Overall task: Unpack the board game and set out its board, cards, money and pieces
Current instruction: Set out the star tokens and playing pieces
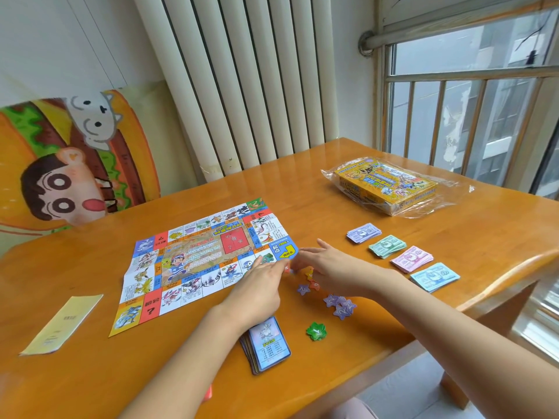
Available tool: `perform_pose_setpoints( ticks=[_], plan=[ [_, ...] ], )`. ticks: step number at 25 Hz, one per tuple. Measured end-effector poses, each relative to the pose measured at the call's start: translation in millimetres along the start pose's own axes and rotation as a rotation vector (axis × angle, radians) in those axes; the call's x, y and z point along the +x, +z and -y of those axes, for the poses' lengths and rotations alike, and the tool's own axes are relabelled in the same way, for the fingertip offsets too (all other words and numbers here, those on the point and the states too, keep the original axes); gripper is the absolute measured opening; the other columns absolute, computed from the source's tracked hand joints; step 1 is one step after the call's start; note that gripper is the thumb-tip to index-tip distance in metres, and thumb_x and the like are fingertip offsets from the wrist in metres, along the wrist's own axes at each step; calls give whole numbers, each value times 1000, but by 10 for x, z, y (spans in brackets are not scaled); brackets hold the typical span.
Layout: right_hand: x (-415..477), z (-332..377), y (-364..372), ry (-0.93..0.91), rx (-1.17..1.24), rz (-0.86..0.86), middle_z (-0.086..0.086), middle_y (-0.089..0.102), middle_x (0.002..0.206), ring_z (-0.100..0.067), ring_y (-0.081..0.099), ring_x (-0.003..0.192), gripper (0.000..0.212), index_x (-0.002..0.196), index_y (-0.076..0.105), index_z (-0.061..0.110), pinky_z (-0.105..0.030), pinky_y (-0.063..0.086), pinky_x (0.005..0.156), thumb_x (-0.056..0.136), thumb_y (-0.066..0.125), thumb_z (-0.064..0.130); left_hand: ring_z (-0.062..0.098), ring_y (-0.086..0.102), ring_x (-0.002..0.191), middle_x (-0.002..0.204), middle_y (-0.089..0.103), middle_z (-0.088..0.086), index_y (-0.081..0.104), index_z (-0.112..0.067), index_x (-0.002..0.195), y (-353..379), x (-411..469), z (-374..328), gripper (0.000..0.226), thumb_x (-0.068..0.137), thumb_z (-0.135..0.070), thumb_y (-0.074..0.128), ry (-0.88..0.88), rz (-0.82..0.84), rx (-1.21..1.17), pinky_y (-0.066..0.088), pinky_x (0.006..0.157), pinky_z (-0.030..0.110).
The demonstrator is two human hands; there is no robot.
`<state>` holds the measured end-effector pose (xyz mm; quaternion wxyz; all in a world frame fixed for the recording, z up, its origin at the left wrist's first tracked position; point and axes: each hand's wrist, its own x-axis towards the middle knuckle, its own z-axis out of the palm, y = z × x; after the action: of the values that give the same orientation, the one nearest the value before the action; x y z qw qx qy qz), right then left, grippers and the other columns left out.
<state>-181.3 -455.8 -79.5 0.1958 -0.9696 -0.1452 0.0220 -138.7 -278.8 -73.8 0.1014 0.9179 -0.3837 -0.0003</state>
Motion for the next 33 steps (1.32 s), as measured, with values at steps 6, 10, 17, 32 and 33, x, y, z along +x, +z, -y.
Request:
perform_pose_setpoints(
  ticks=[6, 10, 17, 32, 33],
  plan=[
    [-171, 82, -39, -82, 127, 28, 6, 69, 114, 2, 53, 114, 54, 124, 56, 18, -16, -2, 114, 82, 35, -10, 14, 24, 141, 148, 39, 1, 36, -20, 144, 26, 10, 98, 59, 91, 5, 31, -21, 21, -13, 1, 116, 23],
    [-260, 54, 13, -113, -24, -70, 2, 56, 127, -11, 40, 124, 51, 127, 59, 21, -23, 18, 114, 87, 40, -5, 13, 30, 138, 145, 43, 0, 39, -20, 142, 45, 32, 101, 57, 91, 5, 32, -22, 24, -17, 4, 117, 24],
    [-622, -23, -5, -63, -60, -47, 13, 37, 145, -6, 18, 137, 56, 119, 67, 28, -16, 21, 103, 85, 39, -6, 16, 31, 137, 141, 46, 0, 45, -19, 138, 41, 73, 77, 53, 91, 3, 34, -59, 3, -7, 4, 117, 28],
    [-161, -501, -307, 260, -184, 18, -6, 61, 120, -20, 55, 108, 48, 126, 63, 19, -14, 37, 67, 86, 48, -2, 11, 38, 134, 146, 43, -4, 46, -21, 138, 131, 305, -240, 41, 98, -17, 41, 130, 144, -72, 27, 109, 20],
    [-140, -479, -313, 231, -186, 29, -5, 63, 116, -19, 57, 104, 44, 122, 66, 19, -11, 33, 60, 86, 50, -1, 11, 39, 133, 145, 44, -5, 46, -21, 138, 127, 313, -230, 41, 98, -17, 41, 117, 144, -80, 28, 108, 21]
  ],
)
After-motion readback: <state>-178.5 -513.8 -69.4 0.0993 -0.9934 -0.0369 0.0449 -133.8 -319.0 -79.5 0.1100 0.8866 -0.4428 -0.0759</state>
